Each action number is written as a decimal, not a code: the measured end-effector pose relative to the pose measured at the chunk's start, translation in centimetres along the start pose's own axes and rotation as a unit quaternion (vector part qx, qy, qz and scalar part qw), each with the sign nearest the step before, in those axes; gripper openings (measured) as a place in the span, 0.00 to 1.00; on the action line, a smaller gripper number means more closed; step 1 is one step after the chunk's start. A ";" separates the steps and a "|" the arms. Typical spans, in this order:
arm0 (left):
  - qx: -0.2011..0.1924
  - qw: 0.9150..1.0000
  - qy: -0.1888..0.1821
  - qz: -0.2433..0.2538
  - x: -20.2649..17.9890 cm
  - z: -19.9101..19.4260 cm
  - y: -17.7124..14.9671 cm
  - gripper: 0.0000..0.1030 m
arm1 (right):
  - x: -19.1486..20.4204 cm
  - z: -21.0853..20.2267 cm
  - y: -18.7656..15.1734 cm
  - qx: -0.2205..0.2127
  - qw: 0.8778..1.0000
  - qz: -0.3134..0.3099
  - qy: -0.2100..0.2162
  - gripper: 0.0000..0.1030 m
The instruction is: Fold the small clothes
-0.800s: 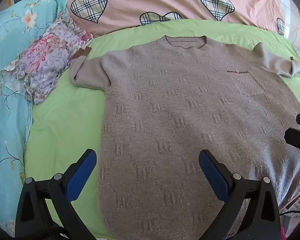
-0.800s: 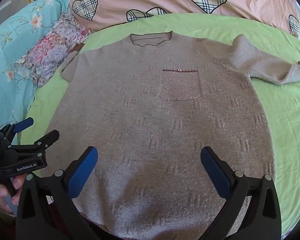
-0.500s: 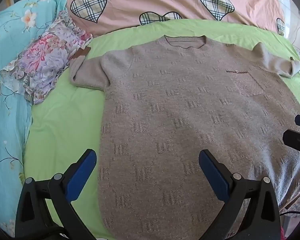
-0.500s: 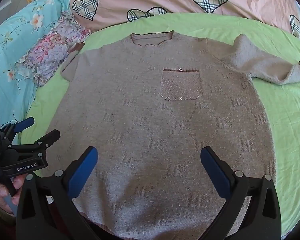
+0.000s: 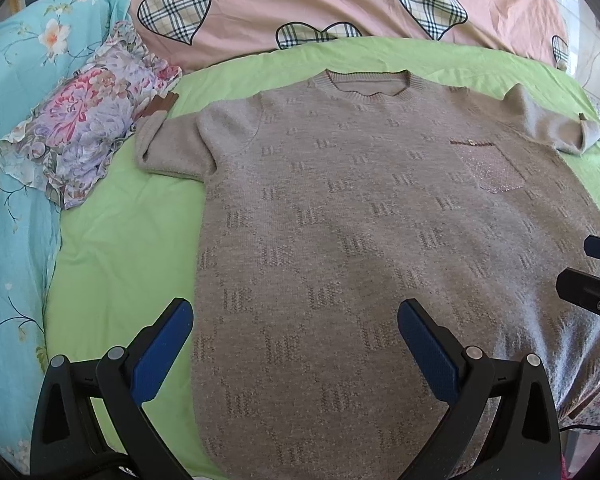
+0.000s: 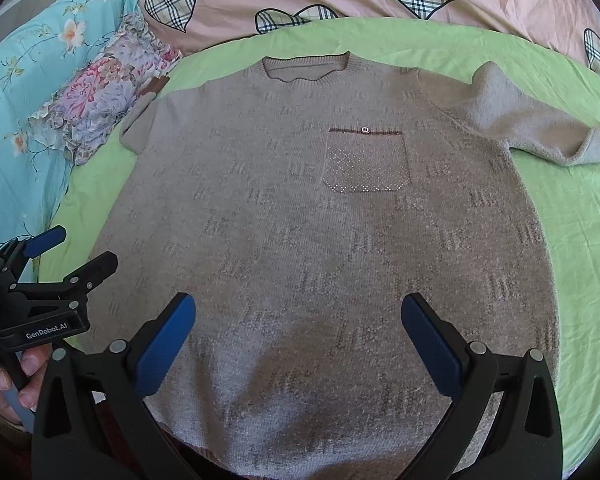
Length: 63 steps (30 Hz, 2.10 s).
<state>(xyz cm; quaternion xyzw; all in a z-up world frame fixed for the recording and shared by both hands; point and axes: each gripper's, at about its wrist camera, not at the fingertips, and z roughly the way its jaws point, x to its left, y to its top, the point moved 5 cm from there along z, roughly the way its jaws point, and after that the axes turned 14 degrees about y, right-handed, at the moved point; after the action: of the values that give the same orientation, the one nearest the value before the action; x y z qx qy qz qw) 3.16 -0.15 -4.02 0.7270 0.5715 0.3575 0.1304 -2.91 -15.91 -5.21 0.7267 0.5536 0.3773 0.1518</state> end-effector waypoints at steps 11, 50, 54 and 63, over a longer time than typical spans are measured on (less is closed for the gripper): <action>-0.005 1.000 0.001 0.002 0.2 0.0 0.4 0.99 | -0.1 -0.4 0.1 -0.005 1.000 0.003 0.005 0.99; 0.013 1.000 -0.018 0.019 -2.3 1.7 2.3 0.99 | -3.2 -0.7 1.1 -0.023 0.995 0.065 0.072 0.99; 0.010 1.000 -0.014 0.020 -2.4 2.1 3.2 0.99 | -5.2 -1.9 1.7 -0.046 0.993 0.083 0.064 0.99; 0.001 1.000 -0.007 0.006 -1.5 3.6 7.2 0.99 | -16.4 -9.7 6.0 -0.122 0.982 0.128 -0.071 0.85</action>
<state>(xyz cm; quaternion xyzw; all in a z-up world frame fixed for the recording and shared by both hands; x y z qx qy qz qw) 10.75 -2.98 -2.79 0.7332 0.5666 0.3524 0.1311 -7.42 -34.94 -1.18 0.7924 0.3937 0.4061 0.2284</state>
